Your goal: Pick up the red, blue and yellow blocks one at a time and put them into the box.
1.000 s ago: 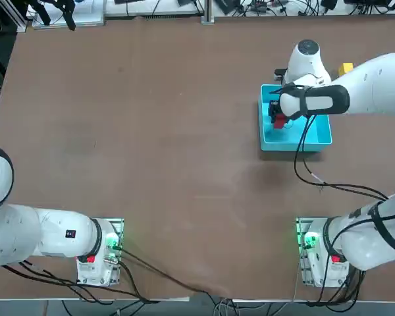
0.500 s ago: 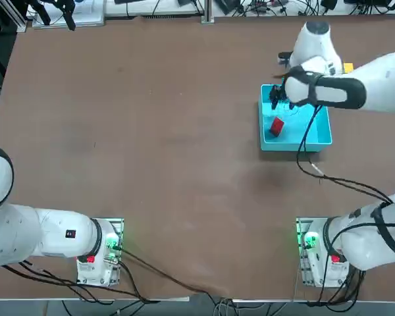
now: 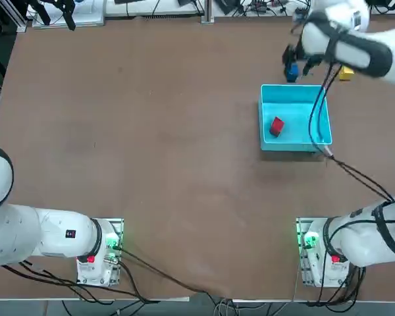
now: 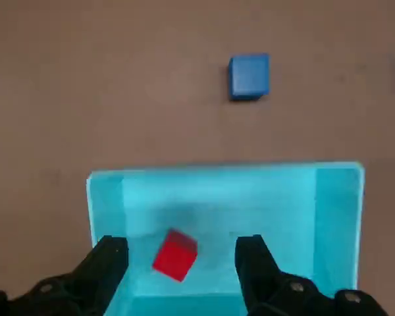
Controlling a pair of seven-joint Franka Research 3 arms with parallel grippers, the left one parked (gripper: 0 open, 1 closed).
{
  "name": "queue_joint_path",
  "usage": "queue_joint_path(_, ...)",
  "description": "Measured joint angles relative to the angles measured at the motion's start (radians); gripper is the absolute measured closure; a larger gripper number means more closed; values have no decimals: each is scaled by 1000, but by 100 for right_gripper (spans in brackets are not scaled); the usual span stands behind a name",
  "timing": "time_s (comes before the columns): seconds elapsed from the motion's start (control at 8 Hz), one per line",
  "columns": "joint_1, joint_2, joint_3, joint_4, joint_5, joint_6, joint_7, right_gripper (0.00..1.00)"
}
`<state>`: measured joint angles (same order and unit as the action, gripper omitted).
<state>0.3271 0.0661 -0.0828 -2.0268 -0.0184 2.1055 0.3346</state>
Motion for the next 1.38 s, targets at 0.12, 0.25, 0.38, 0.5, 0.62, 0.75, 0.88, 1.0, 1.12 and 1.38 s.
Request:
queue_joint_path(0.12,-25,89,-1,89,-3,1,-25,0)
queue_joint_path(0.25,-48,180,-1,176,-3,4,-62,0)
queue_joint_path(0.38,-71,265,-1,253,-3,9,-97,0)
queue_joint_path(0.5,-86,331,-1,316,-3,10,-119,0)
queue_joint_path(0.62,-91,374,-1,356,-3,9,-124,0)
queue_joint_path(0.75,-91,399,0,371,-3,8,-126,0)
queue_joint_path(0.88,-95,414,-1,374,-3,7,-133,0)
queue_joint_path(1.0,-111,432,-1,374,-3,7,-150,0)
queue_joint_path(1.12,-133,452,-1,375,-3,10,-166,0)
queue_joint_path(1.38,-154,498,-1,375,-3,57,-181,0)
